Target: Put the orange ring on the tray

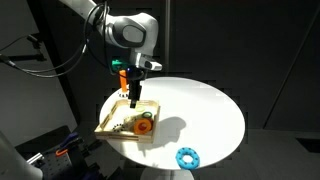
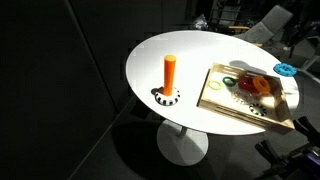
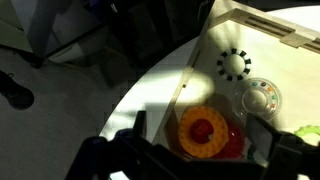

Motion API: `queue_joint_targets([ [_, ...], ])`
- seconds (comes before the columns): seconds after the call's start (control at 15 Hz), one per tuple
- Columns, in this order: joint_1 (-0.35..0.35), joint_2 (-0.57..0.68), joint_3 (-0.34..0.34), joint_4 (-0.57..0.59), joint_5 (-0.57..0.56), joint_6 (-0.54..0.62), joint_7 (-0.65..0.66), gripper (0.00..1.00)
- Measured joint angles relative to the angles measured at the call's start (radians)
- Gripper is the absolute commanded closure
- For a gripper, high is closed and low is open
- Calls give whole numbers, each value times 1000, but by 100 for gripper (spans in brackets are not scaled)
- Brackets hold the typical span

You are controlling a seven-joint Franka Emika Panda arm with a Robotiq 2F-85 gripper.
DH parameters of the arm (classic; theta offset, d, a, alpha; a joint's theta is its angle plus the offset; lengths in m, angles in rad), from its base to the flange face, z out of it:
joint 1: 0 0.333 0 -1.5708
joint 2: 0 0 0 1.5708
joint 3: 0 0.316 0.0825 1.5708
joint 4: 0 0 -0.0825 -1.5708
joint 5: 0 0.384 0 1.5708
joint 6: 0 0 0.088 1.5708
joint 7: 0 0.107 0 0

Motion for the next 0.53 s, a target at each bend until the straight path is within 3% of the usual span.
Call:
queue_joint_targets([
  [0.53,-22,-93,3,11,-4,-38,-1,0],
])
